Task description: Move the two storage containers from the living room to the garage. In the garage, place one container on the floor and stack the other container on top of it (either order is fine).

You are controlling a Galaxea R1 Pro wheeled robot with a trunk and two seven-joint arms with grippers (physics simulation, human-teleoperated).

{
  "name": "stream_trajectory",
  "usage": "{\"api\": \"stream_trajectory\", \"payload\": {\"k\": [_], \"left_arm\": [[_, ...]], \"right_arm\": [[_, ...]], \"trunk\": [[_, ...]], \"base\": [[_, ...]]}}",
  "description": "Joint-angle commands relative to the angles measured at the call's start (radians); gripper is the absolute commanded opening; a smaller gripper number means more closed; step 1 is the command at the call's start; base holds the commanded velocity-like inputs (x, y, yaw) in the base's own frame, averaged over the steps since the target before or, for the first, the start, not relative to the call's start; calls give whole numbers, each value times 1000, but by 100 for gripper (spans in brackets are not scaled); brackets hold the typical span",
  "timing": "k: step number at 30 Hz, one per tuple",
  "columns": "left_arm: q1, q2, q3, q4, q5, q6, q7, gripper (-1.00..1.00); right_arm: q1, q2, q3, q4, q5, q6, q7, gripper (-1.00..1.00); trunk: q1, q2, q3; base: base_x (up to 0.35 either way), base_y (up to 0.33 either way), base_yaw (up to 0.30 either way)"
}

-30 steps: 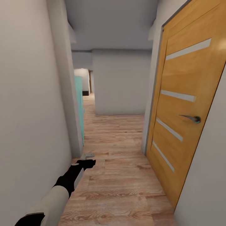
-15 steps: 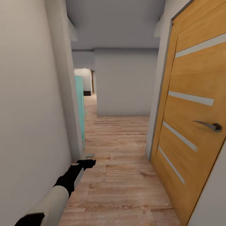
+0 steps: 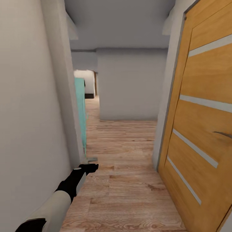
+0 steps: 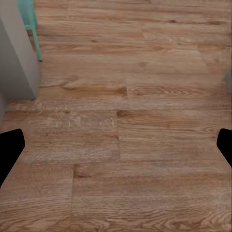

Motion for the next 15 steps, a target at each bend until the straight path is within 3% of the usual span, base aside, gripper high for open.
{"api": "stream_trajectory", "payload": {"k": [1, 15], "left_arm": [[0, -1, 7, -2, -10, 5, -2, 100], [0, -3, 7, -2, -10, 5, -3, 100]], "right_arm": [[0, 0, 1, -1, 4, 0, -5, 100], [0, 0, 1, -1, 4, 1, -5, 100]], "trunk": [[1, 0, -1], [1, 0, -1]], "base": [[329, 0, 0], [329, 0, 0]]}}
